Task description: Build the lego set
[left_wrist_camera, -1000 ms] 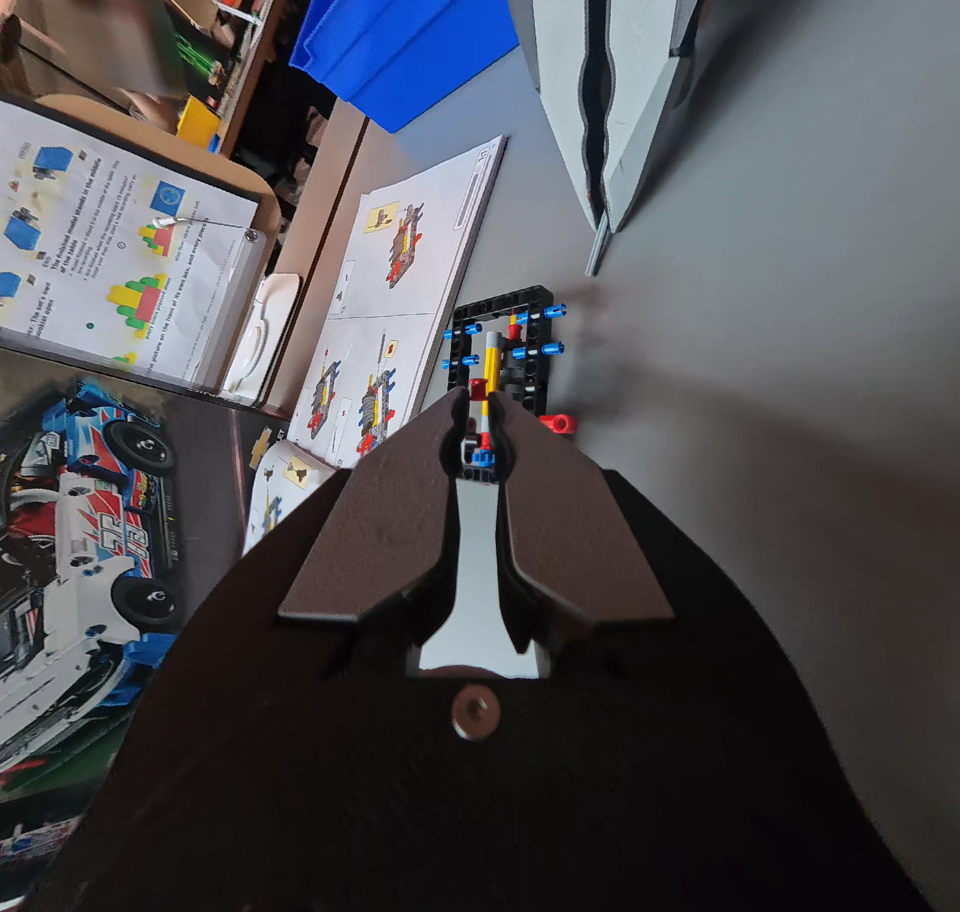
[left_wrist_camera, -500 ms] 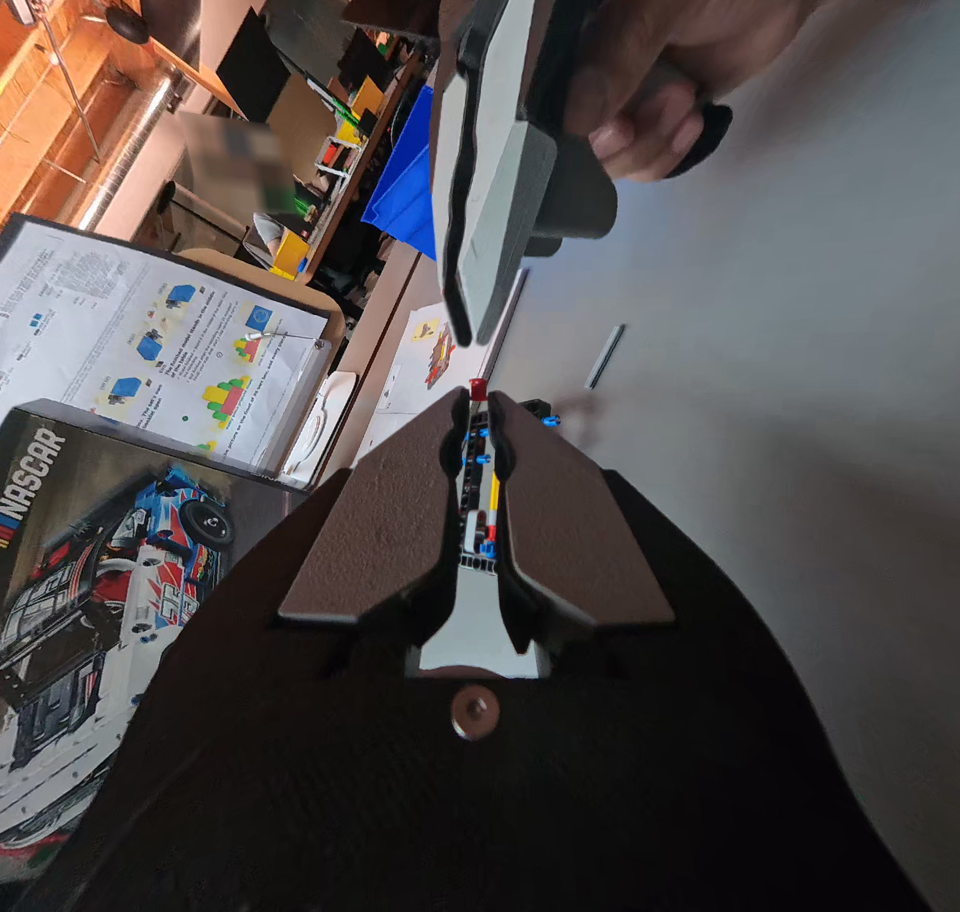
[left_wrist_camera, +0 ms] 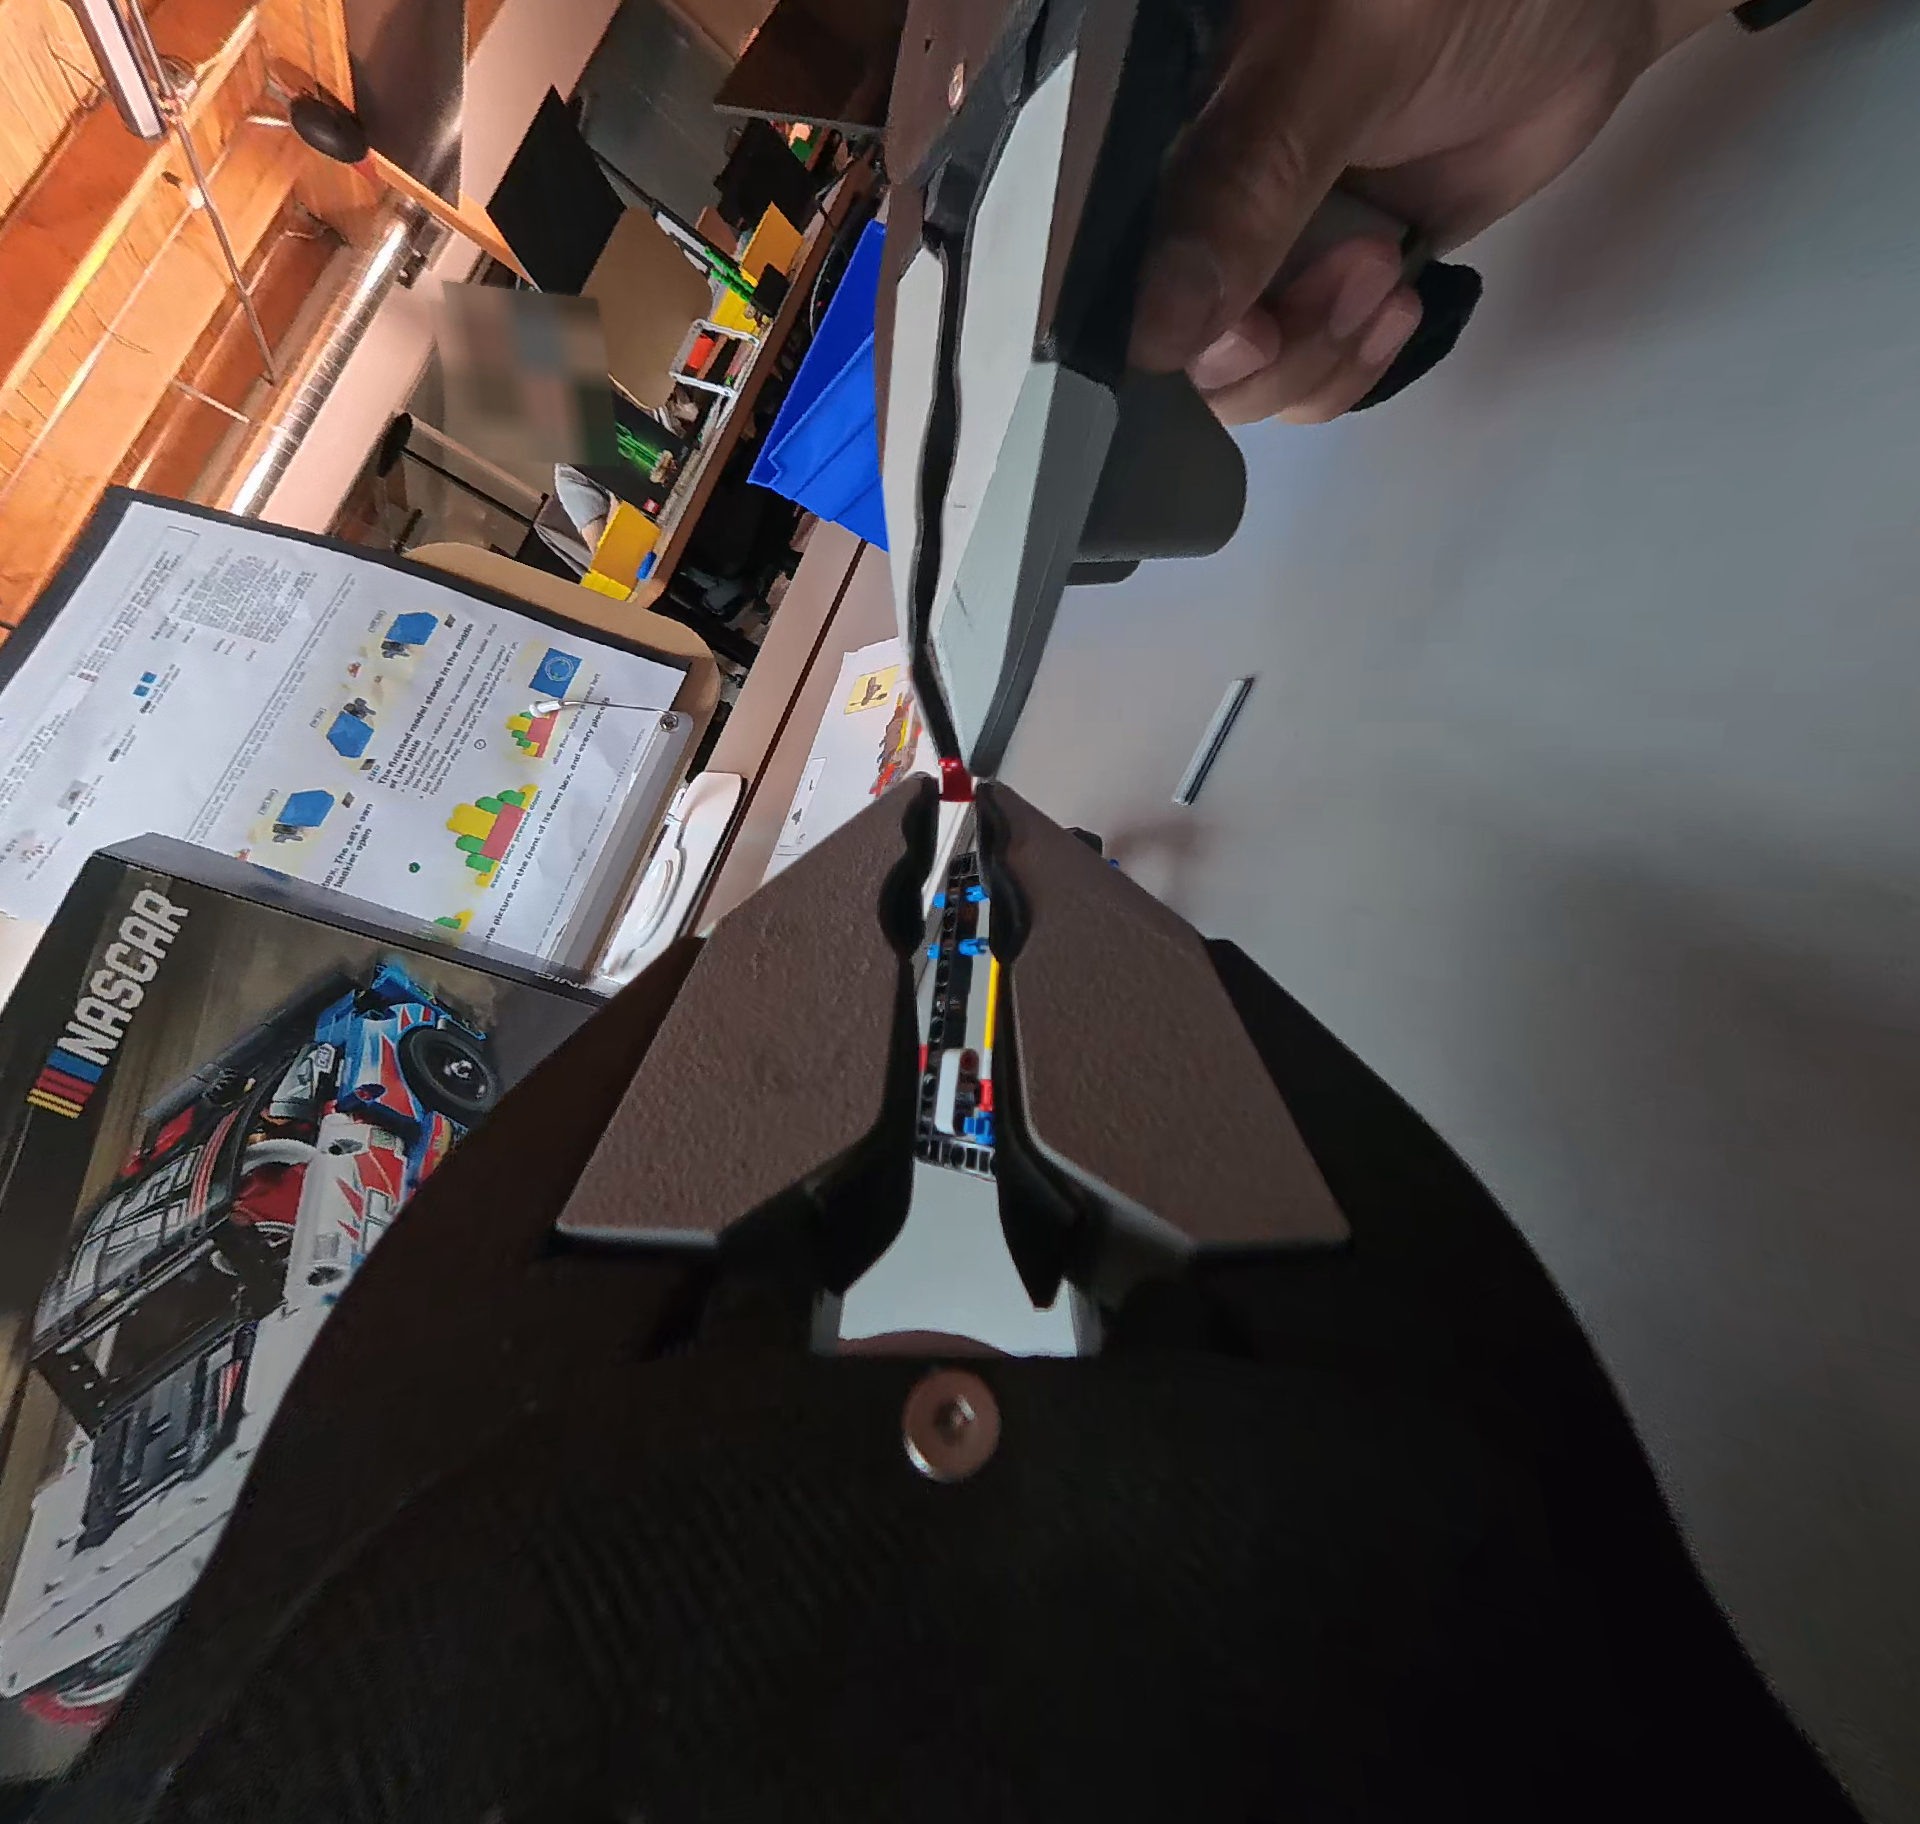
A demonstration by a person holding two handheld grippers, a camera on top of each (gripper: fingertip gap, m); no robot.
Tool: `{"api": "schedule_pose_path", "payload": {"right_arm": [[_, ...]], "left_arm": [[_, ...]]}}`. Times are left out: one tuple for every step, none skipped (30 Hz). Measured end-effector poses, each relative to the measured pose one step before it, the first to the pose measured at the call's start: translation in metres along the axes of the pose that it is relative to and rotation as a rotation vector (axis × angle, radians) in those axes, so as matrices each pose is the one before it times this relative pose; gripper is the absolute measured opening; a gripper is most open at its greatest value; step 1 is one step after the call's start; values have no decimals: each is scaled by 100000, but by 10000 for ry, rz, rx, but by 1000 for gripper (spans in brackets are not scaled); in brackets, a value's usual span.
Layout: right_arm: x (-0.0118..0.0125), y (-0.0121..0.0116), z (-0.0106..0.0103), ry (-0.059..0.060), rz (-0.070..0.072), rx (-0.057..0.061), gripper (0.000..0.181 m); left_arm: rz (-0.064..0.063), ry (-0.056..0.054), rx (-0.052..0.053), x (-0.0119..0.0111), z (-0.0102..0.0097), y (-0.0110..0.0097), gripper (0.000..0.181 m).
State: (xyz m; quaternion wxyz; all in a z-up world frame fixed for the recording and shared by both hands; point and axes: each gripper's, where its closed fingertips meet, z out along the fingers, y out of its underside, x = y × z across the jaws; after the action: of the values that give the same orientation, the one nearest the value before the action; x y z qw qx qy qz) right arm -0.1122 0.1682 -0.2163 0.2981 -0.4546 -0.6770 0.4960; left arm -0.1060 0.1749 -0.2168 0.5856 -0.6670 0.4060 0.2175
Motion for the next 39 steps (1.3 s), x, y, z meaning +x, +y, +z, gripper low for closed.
{"api": "schedule_pose_path", "payload": {"right_arm": [[36, 105, 71, 6, 30, -41, 4], [-13, 100, 61, -23, 24, -43, 3], [-13, 50, 17, -7, -25, -20, 3], [-20, -14, 15, 13, -67, 11, 3], [-39, -38, 22, 5, -69, 21, 3], [-48, -5, 32, -23, -29, 14, 3], [-34, 30, 20, -37, 27, 3, 3], [5, 31, 16, -27, 36, 2, 3], [40, 41, -3, -5, 19, 0, 4], [11, 11, -7, 0, -14, 11, 3], [-10, 19, -25, 6, -73, 3, 3], [-26, 42, -24, 20, -132, -25, 3], [-21, 39, -21, 23, -148, -25, 3], [-44, 36, -19, 3, -129, -16, 3], [-79, 40, -33, -41, -121, -6, 3], [-110, 21, -58, -90, -112, 18, 3], [-136, 14, -96, -116, -101, 35, 3], [-94, 44, -86, -85, -106, 34, 3], [-27, 66, -79, -35, -109, 21, 3], [-94, 48, -92, -75, -116, 38, 3], [-162, -17, -70, -108, -103, 60, 3], [-115, -33, -38, -81, -70, 55, 3], [-160, -39, -19, -111, -58, 45, 3], [-152, -21, 1, -92, -66, 23, 3], [-60, 18, 5, -35, -78, 6, 3], [-120, 8, 10, -77, -75, 13, 3], [-130, -15, 14, -79, -64, 22, 3], [-65, 0, 18, -37, -55, 18, 3], [-66, 43, 28, -49, -36, -10, 3], [-48, 75, 41, -30, -24, -41, 3], [3, 92, 33, 6, -34, -45, 3], [-43, 64, 36, -19, -37, -32, 3], [-63, 47, 22, -37, -27, -22, 3], [-30, 50, 24, -22, -23, -24, 3], [-16, 82, 37, -11, -29, -47, 3], [-25, 84, 36, -12, -51, -52, 3], [-23, 86, 33, 6, -69, -56, 3], [0, 105, 33, 19, -79, -74, 3], [-34, 97, 30, 8, -92, -70, 3]], "left_arm": [[114, -35, -40, 11, 13, 78, 5], [94, 3, -55, 47, 35, 108, 5], [38, 14, -12, 56, -1, 50, 5], [9, -6, 8, 7, -9, 0, 5], [44, -15, -5, -22, -15, -13, 5], [49, 7, -14, 16, -8, -2, 5], [3, 33, -13, 36, 10, 4, 5], [-23, 31, -13, 35, 4, 28, 5], [6, 9, -9, 0, 11, 35, 5], [55, -17, -12, -9, 8, 7, 5], [47, -11, 3, 9, -1, -29, 5], [-13, 29, -6, 45, -5, -19, 5], [-84, 62, 4, 45, 3, -24, 5], [-133, 97, 21, 59, -18, -29, 5], [-200, 145, 47, 53, -32, -35, 5], [-329, 251, 103, 120, -60, -87, 4], [-444, 342, 142, 144, -76, -133, 5], [-486, 385, 128, 104, -122, -127, 4], [-460, 399, 124, 90, -144, -131, 4], [-453, 523, 65, 240, -127, -42, 6], [-454, 558, -17, 247, -119, 60, 8], [-379, 355, 117, 13, -165, -67, 6], [-297, 290, 170, -19, -170, -135, 6], [-259, 307, 29, 46, -112, -9, 7], [-207, 241, -9, -4, -72, -3, 9], [-174, 250, -14, 56, -29, 8, 10], [-135, 244, -60, 88, 26, 77, 11], [-69, 133, -55, -15, 65, 104, 10], [-9, 91, -56, -5, 70, 108, 11], [28, 63, -35, 11, 57, 39, 10], [53, 105, -50, 104, 67, 54, 9], [61, 123, -49, 172, 56, 28, 8], [67, 113, -34, 172, 67, -11, 7], [47, 65, -64, 108, 82, 37, 6], [39, 54, -70, 69, 93, 46, 5], [42, 36, -44, 57, 85, 19, 5], [32, 29, -48, 14, 70, 20, 5], [19, 55, -58, 42, 58, 31, 5], [21, 84, -75, 92, 61, 64, 4]]}}
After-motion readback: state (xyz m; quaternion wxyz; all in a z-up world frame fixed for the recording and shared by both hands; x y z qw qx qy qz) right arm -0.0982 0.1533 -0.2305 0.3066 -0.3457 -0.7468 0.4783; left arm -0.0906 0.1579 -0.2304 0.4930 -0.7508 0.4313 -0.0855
